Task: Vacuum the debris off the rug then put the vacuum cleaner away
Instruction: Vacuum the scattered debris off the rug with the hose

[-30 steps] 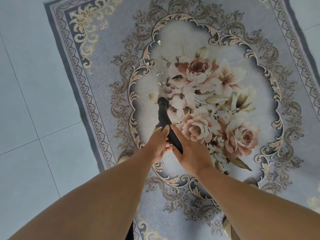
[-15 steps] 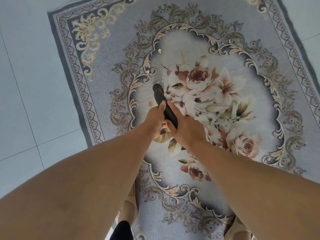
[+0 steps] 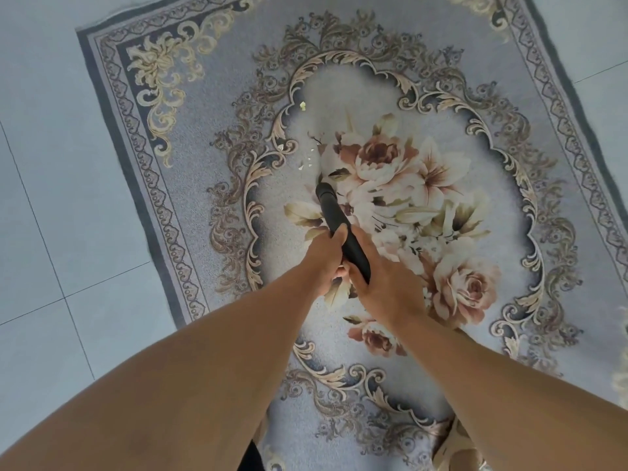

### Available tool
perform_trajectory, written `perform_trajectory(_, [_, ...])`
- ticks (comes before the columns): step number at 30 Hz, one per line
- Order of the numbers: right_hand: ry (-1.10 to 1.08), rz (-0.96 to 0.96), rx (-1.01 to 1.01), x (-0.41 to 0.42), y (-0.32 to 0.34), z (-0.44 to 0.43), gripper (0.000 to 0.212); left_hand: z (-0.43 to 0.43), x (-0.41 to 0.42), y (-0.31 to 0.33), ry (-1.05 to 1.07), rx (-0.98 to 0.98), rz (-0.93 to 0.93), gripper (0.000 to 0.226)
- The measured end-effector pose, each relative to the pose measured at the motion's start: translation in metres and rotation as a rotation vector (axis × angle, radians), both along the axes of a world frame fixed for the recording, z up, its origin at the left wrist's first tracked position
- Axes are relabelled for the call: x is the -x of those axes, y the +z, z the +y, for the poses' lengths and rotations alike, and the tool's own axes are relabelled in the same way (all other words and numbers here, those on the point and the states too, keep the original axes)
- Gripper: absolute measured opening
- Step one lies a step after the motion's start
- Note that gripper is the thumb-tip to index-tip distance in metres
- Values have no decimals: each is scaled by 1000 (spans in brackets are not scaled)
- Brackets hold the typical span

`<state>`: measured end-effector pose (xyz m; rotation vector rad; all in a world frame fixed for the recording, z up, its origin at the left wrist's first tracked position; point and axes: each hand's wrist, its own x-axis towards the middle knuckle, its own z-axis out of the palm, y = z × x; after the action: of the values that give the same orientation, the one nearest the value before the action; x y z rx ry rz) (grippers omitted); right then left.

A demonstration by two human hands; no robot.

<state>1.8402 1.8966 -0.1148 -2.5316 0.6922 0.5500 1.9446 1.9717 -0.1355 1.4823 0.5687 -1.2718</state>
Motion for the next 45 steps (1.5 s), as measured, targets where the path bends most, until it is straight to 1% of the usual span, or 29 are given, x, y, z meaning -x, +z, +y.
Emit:
perform_trajectory(4, [-4,31,12,-17,13,10,65,11,-16,10,20,32,33,34])
perform_trajectory(8, [23,-13,12,-58,25,20,65,24,-58,15,15,-2,-28,36])
perform_trajectory(10, [42,0,14,-80,28,25,65,29,-80,15,2,-12,-64,40])
perform_trajectory(13, [41,-2,29,-105,27,31,64,30,-99,17,-3,-75,-124,39])
perform_trajectory(16, [60,-11,22,-132,23,34,61,30,-120,14,50,-130,-185,36])
perform_trajectory(19, [91,-12,-33,-160,16,33,61,30,-144,12,95,-186,-183,34])
perform_trajectory(22, [96,23,-61,-179,14,26,60,22,-159,9,130,-228,-156,36])
perform_trajectory(25, [101,52,-73,-177,9,3,60,-3,-157,7,171,-277,-140,37])
perform_trajectory(28, [150,58,-70,-174,9,-28,61,-28,-151,5,228,-317,-99,35])
perform_trajectory(33, [157,46,-80,-169,16,-81,59,-81,-142,14,242,-275,-69,42])
perform_trajectory(36, [132,50,-88,-162,20,-104,60,-107,-138,19,208,-290,-47,39])
perform_trajectory(40, [92,52,-82,-153,20,-123,61,-128,-129,16,117,-331,-77,48])
perform_trajectory(43, [84,44,-47,-151,24,-127,61,-136,-128,18,99,-283,-112,42])
perform_trajectory(45, [50,7,-12,-160,27,-123,62,-136,-139,24,64,-227,-198,37])
